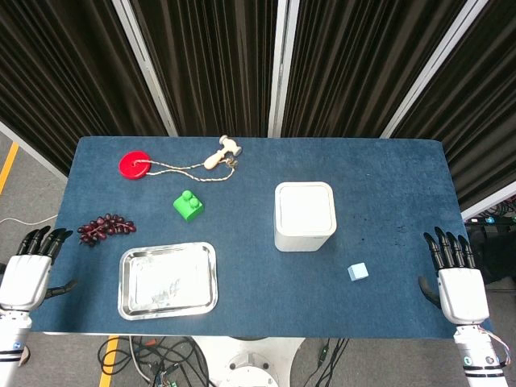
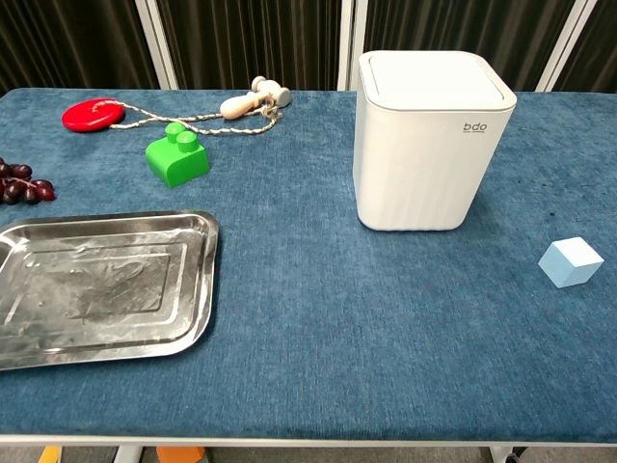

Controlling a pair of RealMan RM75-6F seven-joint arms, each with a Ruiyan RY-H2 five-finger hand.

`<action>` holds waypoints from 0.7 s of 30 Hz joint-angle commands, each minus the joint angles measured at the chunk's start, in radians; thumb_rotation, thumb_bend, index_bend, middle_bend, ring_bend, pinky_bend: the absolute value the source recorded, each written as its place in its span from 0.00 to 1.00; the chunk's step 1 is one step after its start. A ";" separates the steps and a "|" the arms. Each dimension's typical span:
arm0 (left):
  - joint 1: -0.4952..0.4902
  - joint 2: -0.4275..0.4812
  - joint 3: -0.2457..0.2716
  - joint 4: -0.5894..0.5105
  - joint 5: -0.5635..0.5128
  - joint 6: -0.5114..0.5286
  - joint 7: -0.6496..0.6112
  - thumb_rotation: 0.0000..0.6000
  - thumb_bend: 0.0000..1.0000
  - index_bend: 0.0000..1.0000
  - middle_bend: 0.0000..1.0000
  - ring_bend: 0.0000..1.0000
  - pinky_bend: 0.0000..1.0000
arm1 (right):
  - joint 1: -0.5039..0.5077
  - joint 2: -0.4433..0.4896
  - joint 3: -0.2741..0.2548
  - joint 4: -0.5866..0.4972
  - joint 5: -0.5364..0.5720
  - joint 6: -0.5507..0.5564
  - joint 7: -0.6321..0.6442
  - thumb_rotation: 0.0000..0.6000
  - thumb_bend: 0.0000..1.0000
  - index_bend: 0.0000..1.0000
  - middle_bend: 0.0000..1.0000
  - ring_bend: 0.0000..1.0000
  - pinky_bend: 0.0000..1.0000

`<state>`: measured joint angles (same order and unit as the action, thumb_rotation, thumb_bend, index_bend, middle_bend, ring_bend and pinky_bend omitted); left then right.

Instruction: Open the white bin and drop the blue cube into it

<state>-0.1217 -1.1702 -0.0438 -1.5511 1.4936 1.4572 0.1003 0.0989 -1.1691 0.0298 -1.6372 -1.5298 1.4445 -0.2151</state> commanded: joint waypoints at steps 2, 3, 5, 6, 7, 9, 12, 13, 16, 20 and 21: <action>0.003 0.004 0.003 -0.006 -0.004 -0.002 -0.003 1.00 0.04 0.15 0.14 0.07 0.11 | 0.002 0.003 0.002 -0.009 0.004 -0.003 -0.003 1.00 0.21 0.00 0.00 0.00 0.00; 0.003 0.004 0.003 -0.005 -0.004 -0.001 -0.004 1.00 0.04 0.15 0.14 0.07 0.11 | 0.004 0.004 0.003 -0.013 0.003 -0.005 -0.005 1.00 0.21 0.00 0.00 0.00 0.00; 0.005 0.002 0.004 -0.003 -0.004 0.002 -0.006 1.00 0.04 0.15 0.14 0.07 0.11 | 0.009 0.006 0.002 -0.019 -0.001 -0.012 -0.013 1.00 0.21 0.00 0.00 0.00 0.00; 0.006 0.001 0.004 -0.002 -0.004 0.003 -0.010 1.00 0.04 0.15 0.14 0.07 0.11 | 0.012 0.006 0.001 -0.024 -0.002 -0.018 -0.019 1.00 0.21 0.00 0.00 0.00 0.00; 0.007 0.000 0.005 -0.002 -0.004 0.003 -0.012 1.00 0.04 0.15 0.14 0.07 0.11 | 0.015 0.006 0.000 -0.028 -0.003 -0.023 -0.023 1.00 0.21 0.00 0.00 0.00 0.00; 0.006 0.000 0.006 0.000 -0.003 0.002 -0.014 1.00 0.04 0.15 0.14 0.07 0.11 | 0.021 0.003 0.000 -0.037 -0.005 -0.030 -0.030 1.00 0.21 0.00 0.00 0.00 0.00; 0.007 0.000 0.006 0.002 -0.002 0.003 -0.025 1.00 0.04 0.15 0.14 0.07 0.11 | 0.035 -0.001 0.001 -0.048 -0.014 -0.045 -0.045 1.00 0.21 0.00 0.00 0.00 0.00; 0.008 -0.001 0.007 0.001 -0.001 0.003 -0.029 1.00 0.04 0.15 0.14 0.07 0.11 | 0.041 -0.001 0.001 -0.054 -0.022 -0.050 -0.052 1.00 0.21 0.00 0.00 0.00 0.00; 0.009 -0.002 0.010 0.004 0.004 0.005 -0.035 1.00 0.04 0.15 0.14 0.07 0.11 | 0.075 0.003 0.005 -0.083 -0.061 -0.075 -0.083 1.00 0.21 0.00 0.00 0.00 0.00; 0.013 -0.007 0.009 0.006 0.000 0.010 -0.034 1.00 0.04 0.15 0.14 0.07 0.11 | 0.133 -0.001 0.020 -0.124 -0.112 -0.120 -0.146 1.00 0.41 0.00 0.02 0.00 0.00; 0.013 -0.008 0.009 0.008 0.000 0.012 -0.033 1.00 0.04 0.15 0.14 0.07 0.11 | 0.154 -0.006 0.026 -0.136 -0.118 -0.142 -0.156 1.00 0.46 0.00 0.03 0.00 0.00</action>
<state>-0.1085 -1.1783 -0.0347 -1.5433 1.4942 1.4692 0.0671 0.2235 -1.1696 0.0456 -1.7515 -1.6289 1.3312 -0.3489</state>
